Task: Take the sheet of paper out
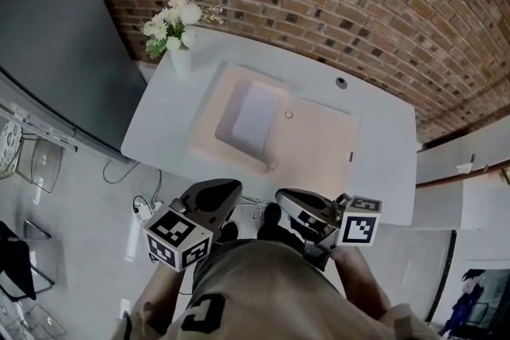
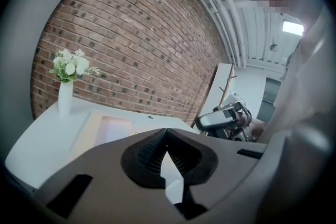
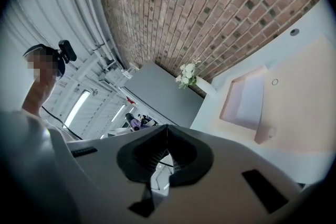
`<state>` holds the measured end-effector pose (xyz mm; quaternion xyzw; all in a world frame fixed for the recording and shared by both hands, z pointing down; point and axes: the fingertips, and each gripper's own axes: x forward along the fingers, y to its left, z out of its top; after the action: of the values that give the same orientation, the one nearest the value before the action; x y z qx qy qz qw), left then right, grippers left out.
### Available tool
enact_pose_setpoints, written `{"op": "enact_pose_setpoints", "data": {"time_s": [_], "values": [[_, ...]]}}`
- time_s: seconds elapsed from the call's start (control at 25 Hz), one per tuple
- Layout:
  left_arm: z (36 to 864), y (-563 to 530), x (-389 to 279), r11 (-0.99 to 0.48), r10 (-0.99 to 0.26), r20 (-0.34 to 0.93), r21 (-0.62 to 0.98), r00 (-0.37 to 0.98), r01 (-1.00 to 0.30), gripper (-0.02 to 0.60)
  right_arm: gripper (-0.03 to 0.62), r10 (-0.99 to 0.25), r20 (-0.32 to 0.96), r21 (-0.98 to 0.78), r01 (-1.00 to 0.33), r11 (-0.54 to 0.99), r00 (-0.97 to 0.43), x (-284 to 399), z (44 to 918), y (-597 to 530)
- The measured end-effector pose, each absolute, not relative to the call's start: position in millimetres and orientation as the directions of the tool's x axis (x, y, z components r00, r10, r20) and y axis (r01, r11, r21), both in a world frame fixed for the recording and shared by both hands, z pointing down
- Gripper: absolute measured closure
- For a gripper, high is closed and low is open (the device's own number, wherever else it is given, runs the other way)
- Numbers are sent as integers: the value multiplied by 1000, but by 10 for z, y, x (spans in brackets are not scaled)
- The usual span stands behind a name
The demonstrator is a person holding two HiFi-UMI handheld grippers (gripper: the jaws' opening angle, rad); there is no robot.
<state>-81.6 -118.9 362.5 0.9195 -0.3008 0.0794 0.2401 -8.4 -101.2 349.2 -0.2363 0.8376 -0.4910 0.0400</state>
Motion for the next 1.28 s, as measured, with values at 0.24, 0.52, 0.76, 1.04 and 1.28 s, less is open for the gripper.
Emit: {"op": "enact_pose_setpoints", "data": {"time_s": [0.24,0.52,0.76,1.04,1.28], "values": [[3625,-1353,-672,-646,-571,326,388,754,-657,568,569,-379,119,-892,-267,366,-918,137,3598,-1314],[3661,-1539,-466,-589,-606,384,371,696,-718,568,569,-341,155,-921,-261,289,-927,467,4030,-1597],[3722,-1607,-380,-564,-606,430,361,669,-743,568,569,-323,225,-950,-280,135,-919,592,4649,-1780],[3780,-1635,-360,-552,-601,453,361,659,-751,568,559,-307,215,-975,-224,-6,-927,563,5167,-1983],[3885,-1576,-434,-533,-602,459,378,653,-757,568,300,-322,213,-975,-183,-123,-923,455,5464,-2152]]}}
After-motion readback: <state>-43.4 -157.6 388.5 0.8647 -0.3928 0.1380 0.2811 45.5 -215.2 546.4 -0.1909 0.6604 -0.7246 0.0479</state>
